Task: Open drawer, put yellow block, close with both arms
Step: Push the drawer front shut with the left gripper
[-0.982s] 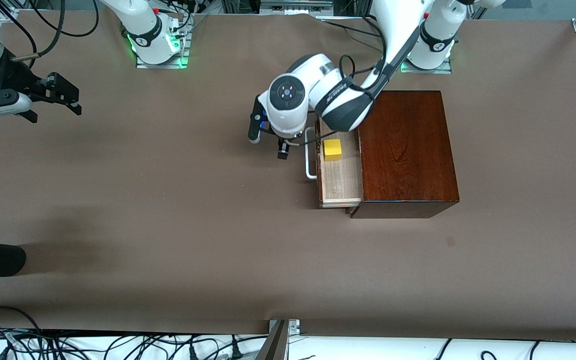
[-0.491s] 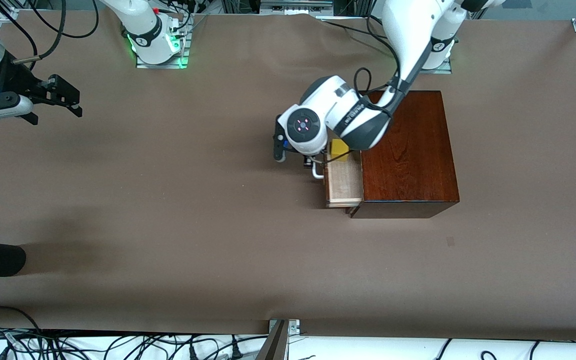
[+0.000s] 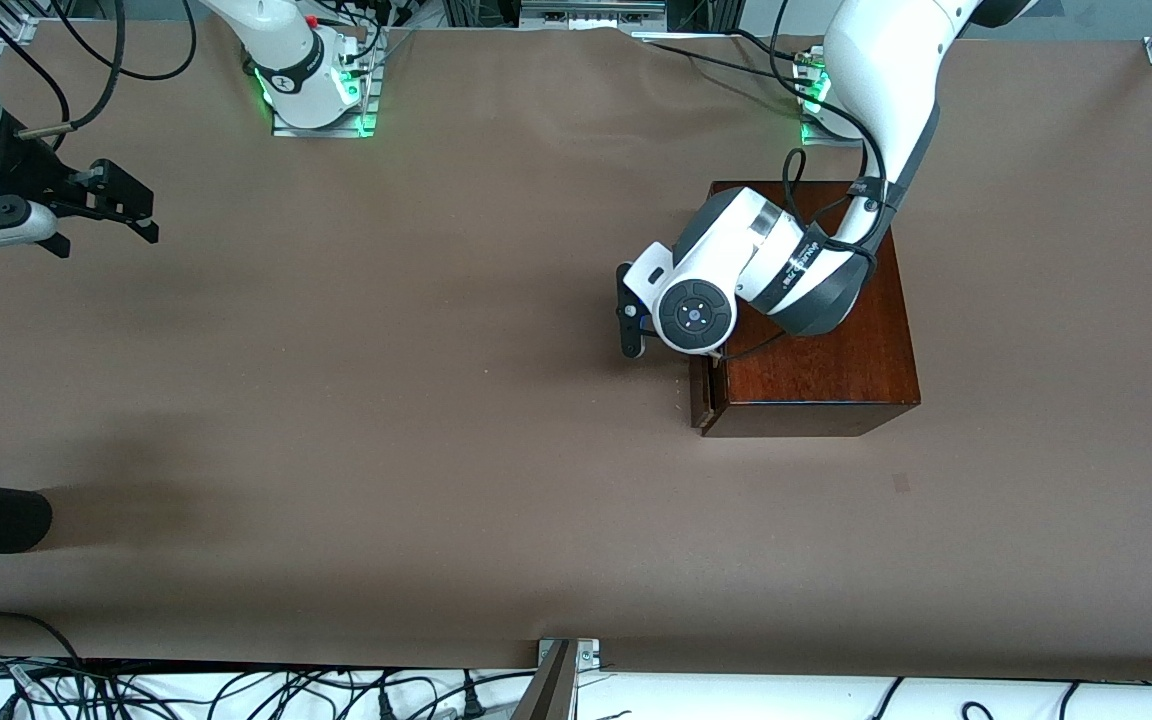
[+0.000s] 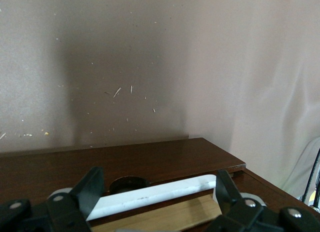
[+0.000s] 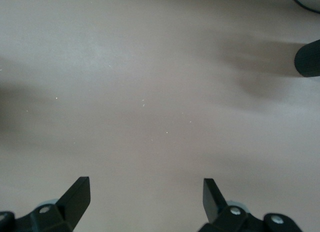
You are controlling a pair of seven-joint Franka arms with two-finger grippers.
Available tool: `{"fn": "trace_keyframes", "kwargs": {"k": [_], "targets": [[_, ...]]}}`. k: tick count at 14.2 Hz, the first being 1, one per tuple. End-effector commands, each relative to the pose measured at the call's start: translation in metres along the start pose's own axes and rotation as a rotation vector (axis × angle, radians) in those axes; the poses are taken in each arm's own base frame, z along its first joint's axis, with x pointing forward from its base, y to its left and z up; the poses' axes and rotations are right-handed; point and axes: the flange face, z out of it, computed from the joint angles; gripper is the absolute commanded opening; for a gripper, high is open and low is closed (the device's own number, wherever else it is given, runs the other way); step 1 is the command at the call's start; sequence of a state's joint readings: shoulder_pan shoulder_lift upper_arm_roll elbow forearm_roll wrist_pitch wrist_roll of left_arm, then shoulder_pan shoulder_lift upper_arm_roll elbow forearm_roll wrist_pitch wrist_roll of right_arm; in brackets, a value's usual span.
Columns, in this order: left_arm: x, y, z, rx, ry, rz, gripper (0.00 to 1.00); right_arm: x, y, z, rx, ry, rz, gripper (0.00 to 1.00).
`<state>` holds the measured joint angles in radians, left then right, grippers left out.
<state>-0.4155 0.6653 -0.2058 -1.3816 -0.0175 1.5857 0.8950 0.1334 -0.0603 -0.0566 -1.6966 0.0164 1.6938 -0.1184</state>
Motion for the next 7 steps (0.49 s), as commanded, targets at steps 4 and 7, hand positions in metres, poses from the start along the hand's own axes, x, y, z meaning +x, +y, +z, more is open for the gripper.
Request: {"fn": "trace_keyframes", "kwargs": {"k": [4,7], "targets": [[-0.018,0.032,-0.094,0.157,0.136,-0.055,1.0,0.009,-0.003,-0.005,-0.003,0.019,0.002,1.0],[-0.078,0.041,-0.159,0.272,0.18,-0.156,1.0,0.01,-0.002,-0.004,0.001,0.018,0.002,1.0]]}}
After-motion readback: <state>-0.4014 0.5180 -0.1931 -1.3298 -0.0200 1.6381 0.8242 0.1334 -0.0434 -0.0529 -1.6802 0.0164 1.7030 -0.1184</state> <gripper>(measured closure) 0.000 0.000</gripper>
